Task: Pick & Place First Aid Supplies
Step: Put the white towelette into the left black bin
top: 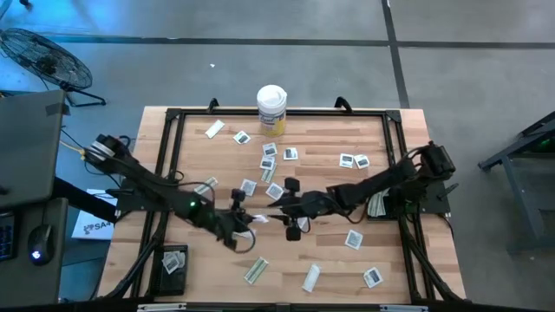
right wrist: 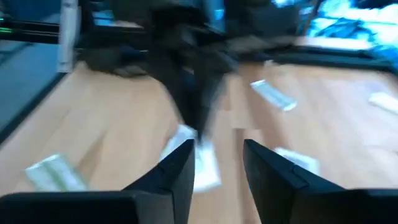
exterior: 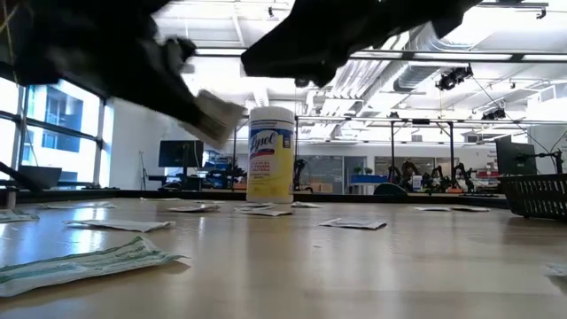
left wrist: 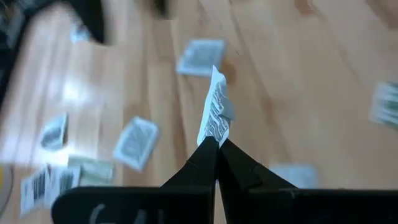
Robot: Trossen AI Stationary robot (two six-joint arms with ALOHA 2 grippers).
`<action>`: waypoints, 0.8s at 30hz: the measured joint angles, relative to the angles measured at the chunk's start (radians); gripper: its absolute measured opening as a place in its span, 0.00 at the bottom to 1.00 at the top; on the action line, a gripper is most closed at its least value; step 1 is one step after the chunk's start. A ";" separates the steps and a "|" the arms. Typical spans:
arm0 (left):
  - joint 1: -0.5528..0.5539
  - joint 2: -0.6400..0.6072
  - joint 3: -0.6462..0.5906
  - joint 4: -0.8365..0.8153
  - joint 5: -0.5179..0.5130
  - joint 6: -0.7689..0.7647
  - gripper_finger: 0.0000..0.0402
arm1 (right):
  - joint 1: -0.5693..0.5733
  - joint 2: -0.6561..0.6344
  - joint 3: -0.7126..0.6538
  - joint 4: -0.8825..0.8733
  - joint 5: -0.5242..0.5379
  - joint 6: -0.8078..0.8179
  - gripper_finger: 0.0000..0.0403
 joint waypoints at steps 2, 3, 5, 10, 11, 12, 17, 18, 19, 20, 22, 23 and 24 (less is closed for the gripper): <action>-0.049 -0.017 0.085 -0.233 0.006 -0.109 0.00 | 0.009 -0.003 0.000 -0.001 0.049 -0.014 0.34; -0.075 -0.018 0.132 -0.359 0.019 -0.175 0.00 | 0.010 -0.003 0.000 -0.004 0.064 -0.015 0.35; -0.128 -0.017 0.220 -0.584 0.072 -0.331 0.00 | 0.011 -0.002 0.000 -0.009 0.074 -0.015 0.35; -0.254 -0.017 0.375 -0.963 0.279 -0.722 0.00 | -0.010 0.001 0.001 -0.055 0.095 -0.015 0.35; -0.284 -0.018 0.394 -1.010 0.326 -0.802 0.00 | -0.014 0.001 0.001 -0.059 0.101 -0.015 0.35; -0.314 -0.018 0.403 -1.040 0.361 -0.880 0.00 | -0.019 0.001 0.001 -0.061 0.103 -0.013 0.35; -0.463 -0.010 0.390 -1.083 0.458 -1.237 0.00 | -0.043 0.001 0.001 -0.065 0.068 -0.015 0.35; -0.492 -0.004 0.381 -1.082 0.473 -1.296 0.00 | -0.049 0.001 0.001 -0.069 0.057 -0.015 0.35; -0.519 0.001 0.372 -1.080 0.492 -1.351 0.00 | -0.056 0.001 0.000 -0.070 0.038 -0.019 0.35; -0.545 0.008 0.365 -1.080 0.510 -1.402 0.00 | -0.062 0.001 0.000 -0.070 0.022 -0.028 0.35; -0.590 0.019 0.348 -1.080 0.535 -1.489 0.00 | -0.075 0.001 0.000 -0.069 -0.003 -0.039 0.35; -0.609 0.024 0.338 -1.080 0.536 -1.522 0.00 | -0.082 0.001 0.000 -0.070 -0.010 -0.040 0.35; -0.624 0.027 0.327 -1.079 0.533 -1.554 0.00 | -0.089 0.001 0.000 -0.070 -0.012 -0.041 0.35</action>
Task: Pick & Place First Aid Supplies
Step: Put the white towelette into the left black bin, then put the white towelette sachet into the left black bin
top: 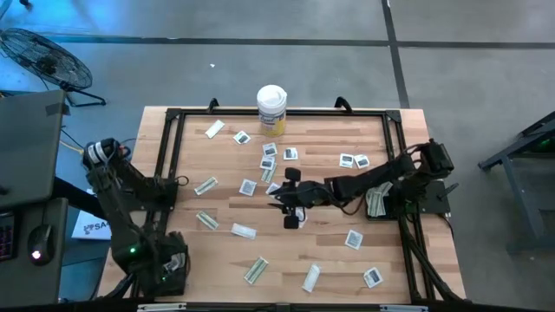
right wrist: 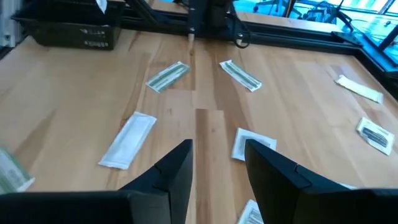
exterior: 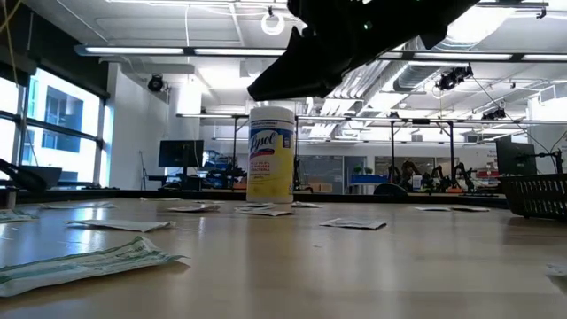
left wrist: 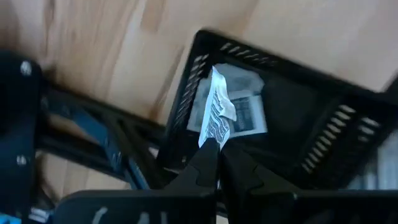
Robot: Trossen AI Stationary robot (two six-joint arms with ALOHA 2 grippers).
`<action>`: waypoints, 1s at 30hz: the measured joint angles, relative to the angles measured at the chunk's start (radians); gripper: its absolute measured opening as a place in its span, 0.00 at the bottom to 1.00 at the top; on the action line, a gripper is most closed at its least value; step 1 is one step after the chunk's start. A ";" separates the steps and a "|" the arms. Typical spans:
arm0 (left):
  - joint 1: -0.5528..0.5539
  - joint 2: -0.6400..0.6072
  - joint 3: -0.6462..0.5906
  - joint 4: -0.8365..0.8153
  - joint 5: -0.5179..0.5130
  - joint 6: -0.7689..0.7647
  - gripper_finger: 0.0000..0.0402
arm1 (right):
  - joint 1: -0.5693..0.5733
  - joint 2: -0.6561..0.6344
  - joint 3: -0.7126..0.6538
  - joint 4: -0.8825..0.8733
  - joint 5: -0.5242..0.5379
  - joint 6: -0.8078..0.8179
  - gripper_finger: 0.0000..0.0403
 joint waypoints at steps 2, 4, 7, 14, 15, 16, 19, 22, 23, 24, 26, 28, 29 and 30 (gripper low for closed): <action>-0.021 0.001 -0.022 0.017 -0.006 -0.069 0.00 | -0.014 0.000 0.000 0.000 -0.009 0.000 0.35; -0.027 0.001 -0.048 0.057 -0.007 -0.139 0.01 | -0.029 0.000 0.000 0.000 -0.026 0.000 0.35; -0.025 0.001 -0.082 0.115 -0.002 -0.200 0.04 | -0.045 0.000 0.000 -0.001 -0.048 0.006 0.35; -0.024 0.001 -0.143 0.173 0.103 -0.278 0.16 | -0.044 0.000 0.000 -0.018 -0.049 0.007 0.35; -0.024 0.001 -0.144 0.172 0.122 -0.282 0.18 | -0.044 0.000 0.000 -0.018 -0.049 0.007 0.35; -0.024 0.001 -0.145 0.175 0.129 -0.278 0.19 | -0.044 0.000 0.000 -0.017 -0.048 0.007 0.35; -0.019 0.001 -0.134 0.179 0.109 -0.232 0.21 | -0.044 0.000 0.000 -0.016 -0.048 0.008 0.35; 0.006 0.001 -0.107 0.178 0.061 -0.175 0.21 | -0.044 0.000 0.000 -0.016 -0.048 0.008 0.35; 0.017 0.001 -0.095 0.170 0.041 -0.147 0.21 | -0.044 0.000 0.000 -0.016 -0.048 0.008 0.35; 0.030 0.001 -0.083 0.165 0.016 -0.113 0.21 | -0.044 0.000 0.000 -0.016 -0.048 0.005 0.35; 0.059 0.001 -0.061 0.161 -0.051 -0.023 0.21 | -0.044 0.000 0.000 -0.025 -0.048 -0.015 0.35; 0.094 0.001 -0.047 0.141 -0.149 0.086 0.21 | -0.044 0.000 0.000 -0.048 -0.048 -0.036 0.35; 0.113 0.000 -0.047 0.136 -0.207 0.140 0.21 | -0.044 0.000 -0.001 -0.057 -0.048 -0.041 0.35; 0.135 0.000 -0.047 0.134 -0.277 0.197 0.21 | -0.044 0.000 -0.001 -0.062 -0.048 -0.042 0.35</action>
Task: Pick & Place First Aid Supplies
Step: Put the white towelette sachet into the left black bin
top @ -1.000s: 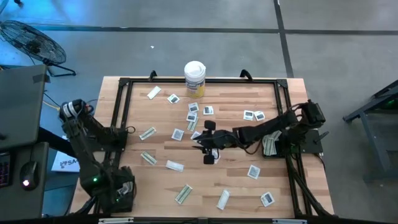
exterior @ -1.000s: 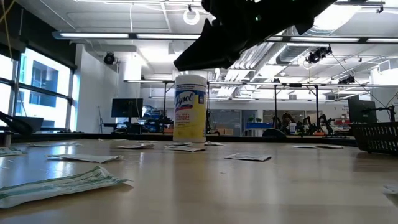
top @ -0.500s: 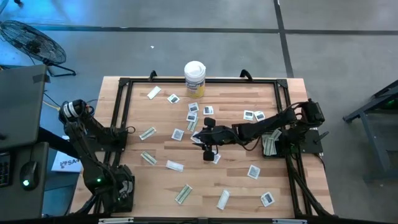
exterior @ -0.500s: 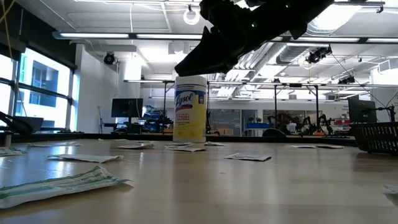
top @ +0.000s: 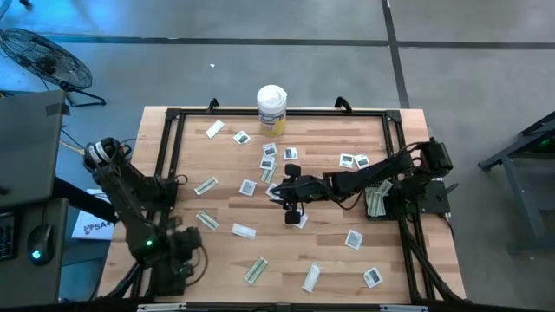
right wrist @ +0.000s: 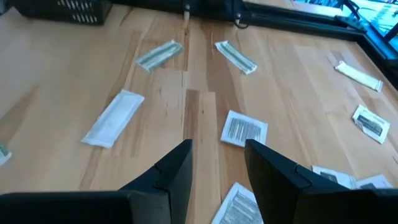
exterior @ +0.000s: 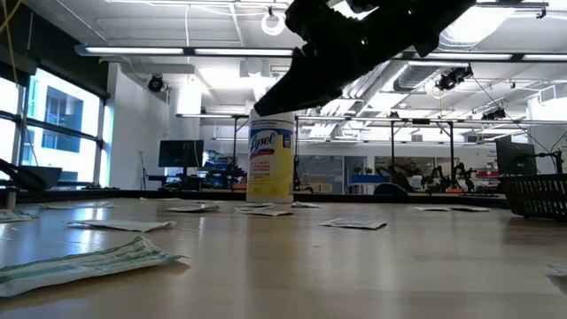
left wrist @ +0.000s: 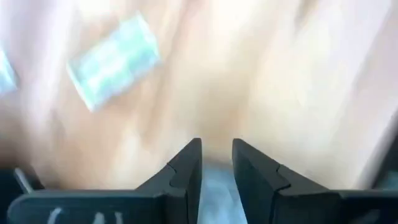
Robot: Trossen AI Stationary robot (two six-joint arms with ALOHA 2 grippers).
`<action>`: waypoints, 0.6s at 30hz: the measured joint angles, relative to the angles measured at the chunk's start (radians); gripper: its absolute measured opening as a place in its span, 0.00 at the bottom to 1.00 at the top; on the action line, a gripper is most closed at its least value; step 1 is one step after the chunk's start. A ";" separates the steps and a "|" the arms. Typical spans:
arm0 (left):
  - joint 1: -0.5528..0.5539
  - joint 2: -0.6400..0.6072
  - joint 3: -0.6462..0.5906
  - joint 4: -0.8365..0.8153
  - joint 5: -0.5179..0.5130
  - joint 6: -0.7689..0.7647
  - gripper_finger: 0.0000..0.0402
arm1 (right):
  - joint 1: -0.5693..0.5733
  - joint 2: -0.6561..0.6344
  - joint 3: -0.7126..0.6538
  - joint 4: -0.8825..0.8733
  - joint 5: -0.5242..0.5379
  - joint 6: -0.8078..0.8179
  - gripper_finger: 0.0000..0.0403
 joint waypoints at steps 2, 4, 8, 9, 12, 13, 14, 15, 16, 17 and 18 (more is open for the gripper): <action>0.048 0.000 0.000 -0.008 -0.148 0.097 0.21 | 0.000 0.000 0.000 -0.005 -0.002 -0.001 0.35; 0.115 0.000 -0.007 -0.002 -0.285 0.141 0.21 | 0.000 0.000 0.000 -0.008 -0.007 0.002 0.35; 0.264 0.000 -0.038 0.048 -0.480 0.165 0.21 | 0.000 0.000 0.000 -0.015 0.016 0.033 0.35; 0.298 0.000 -0.055 0.089 -0.514 0.192 0.21 | 0.001 0.000 0.000 -0.021 0.028 0.046 0.35; 0.386 0.000 -0.137 0.294 -0.577 0.296 0.21 | 0.003 0.000 0.000 -0.039 0.077 0.080 0.35; 0.412 0.000 -0.171 0.389 -0.596 0.332 0.21 | 0.004 0.000 0.000 -0.044 0.095 0.093 0.35; 0.437 0.000 -0.208 0.491 -0.613 0.372 0.21 | 0.007 0.000 0.000 -0.050 0.118 0.098 0.35; 0.459 0.000 -0.248 0.602 -0.623 0.413 0.21 | 0.013 0.000 0.000 -0.055 0.145 0.102 0.35; 0.481 0.008 -0.288 0.710 -0.632 0.456 0.21 | 0.021 0.000 0.000 -0.058 0.173 0.102 0.35; 0.502 0.019 -0.325 0.818 -0.639 0.500 0.21 | 0.031 0.000 0.000 -0.059 0.198 0.102 0.35; 0.520 0.029 -0.358 0.905 -0.638 0.542 0.21 | 0.042 0.000 0.000 -0.059 0.218 0.101 0.35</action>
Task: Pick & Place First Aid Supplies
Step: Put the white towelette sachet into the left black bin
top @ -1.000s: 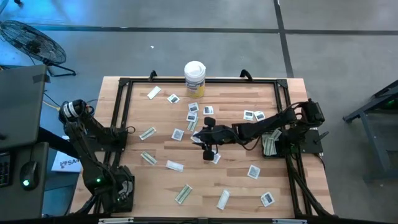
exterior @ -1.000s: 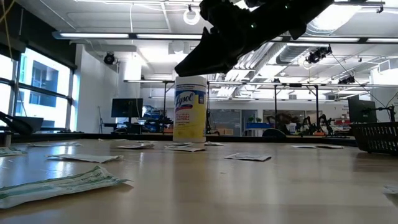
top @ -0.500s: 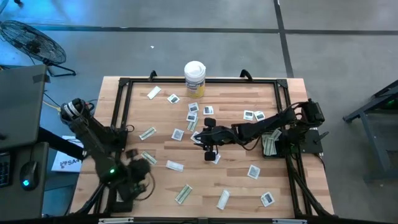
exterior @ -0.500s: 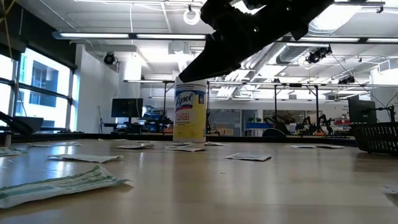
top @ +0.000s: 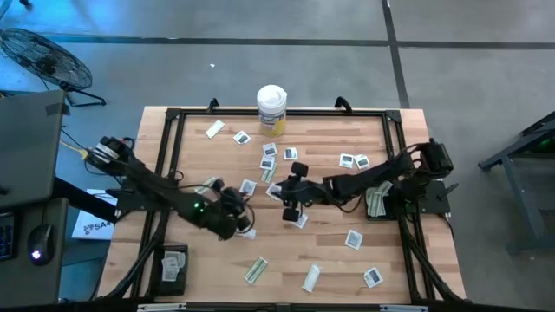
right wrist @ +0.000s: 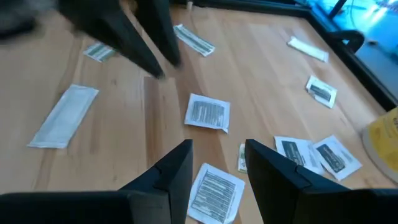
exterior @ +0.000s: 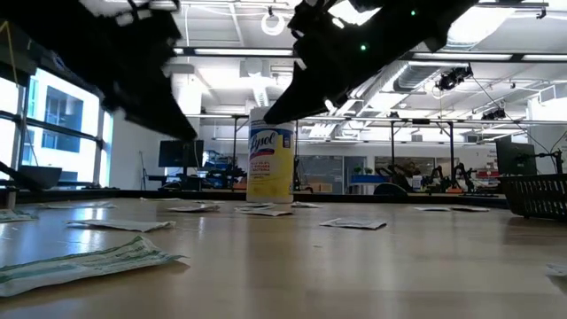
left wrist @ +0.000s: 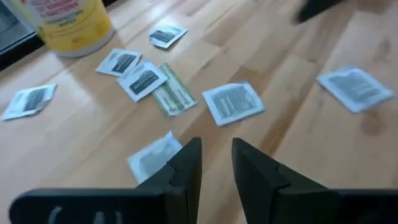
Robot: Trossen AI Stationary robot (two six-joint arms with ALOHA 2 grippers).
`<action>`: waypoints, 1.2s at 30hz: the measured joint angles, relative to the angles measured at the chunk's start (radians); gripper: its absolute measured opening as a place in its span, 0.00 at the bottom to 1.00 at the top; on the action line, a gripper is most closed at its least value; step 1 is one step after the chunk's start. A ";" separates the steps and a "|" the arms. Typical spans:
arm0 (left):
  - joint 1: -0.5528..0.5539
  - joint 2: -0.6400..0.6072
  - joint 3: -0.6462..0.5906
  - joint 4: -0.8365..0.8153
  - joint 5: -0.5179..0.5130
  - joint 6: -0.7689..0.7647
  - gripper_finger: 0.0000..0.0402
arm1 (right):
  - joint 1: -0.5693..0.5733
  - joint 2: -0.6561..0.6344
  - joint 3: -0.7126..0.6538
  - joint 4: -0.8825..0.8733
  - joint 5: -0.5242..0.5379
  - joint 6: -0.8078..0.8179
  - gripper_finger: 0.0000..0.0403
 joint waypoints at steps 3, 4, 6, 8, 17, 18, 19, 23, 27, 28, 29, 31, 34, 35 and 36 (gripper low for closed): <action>0.061 0.036 -0.058 0.176 0.010 0.086 0.22 | 0.026 0.000 0.000 0.015 0.034 -0.019 0.35; 0.083 0.050 -0.067 0.209 0.013 0.092 0.23 | 0.031 0.000 0.000 0.023 0.039 -0.030 0.35; 0.121 0.086 -0.073 0.248 0.021 0.097 0.27 | 0.034 0.000 0.000 0.041 0.043 -0.034 0.35; 0.151 0.126 -0.069 0.301 0.029 0.101 0.33 | 0.033 0.000 0.000 0.051 0.039 -0.033 0.35; 0.207 0.309 0.002 0.347 0.021 0.096 0.44 | 0.029 0.000 0.000 0.053 0.019 -0.033 0.35; 0.206 0.324 0.010 0.346 0.023 0.095 0.44 | 0.029 0.000 0.000 0.052 0.019 -0.033 0.35; 0.206 0.330 0.013 0.337 0.022 0.093 0.44 | 0.029 0.000 0.000 0.051 0.019 -0.033 0.35; 0.205 0.349 0.026 0.321 0.015 0.078 0.44 | 0.029 0.000 0.000 0.051 0.018 -0.033 0.35; 0.206 0.348 0.028 0.275 0.005 0.004 0.44 | 0.028 0.000 0.000 0.049 0.017 -0.030 0.35; 0.206 0.348 0.027 0.267 -0.001 -0.017 0.44 | 0.028 0.000 0.000 0.048 0.016 -0.030 0.35; 0.206 0.348 0.027 0.251 -0.001 -0.044 0.44 | 0.028 0.000 0.000 0.046 0.016 -0.030 0.35; 0.207 0.348 0.027 0.219 -0.001 -0.103 0.44 | 0.028 0.000 0.000 0.045 0.016 -0.030 0.35; 0.222 0.346 0.029 0.178 0.019 -0.196 0.44 | 0.028 0.000 0.000 0.042 0.016 -0.030 0.35; 0.230 0.345 0.029 0.173 0.029 -0.211 0.44 | 0.028 0.000 0.000 0.041 0.016 -0.030 0.35; 0.237 0.344 0.031 0.167 0.041 -0.215 0.44 | 0.028 0.000 0.000 0.041 0.016 -0.030 0.35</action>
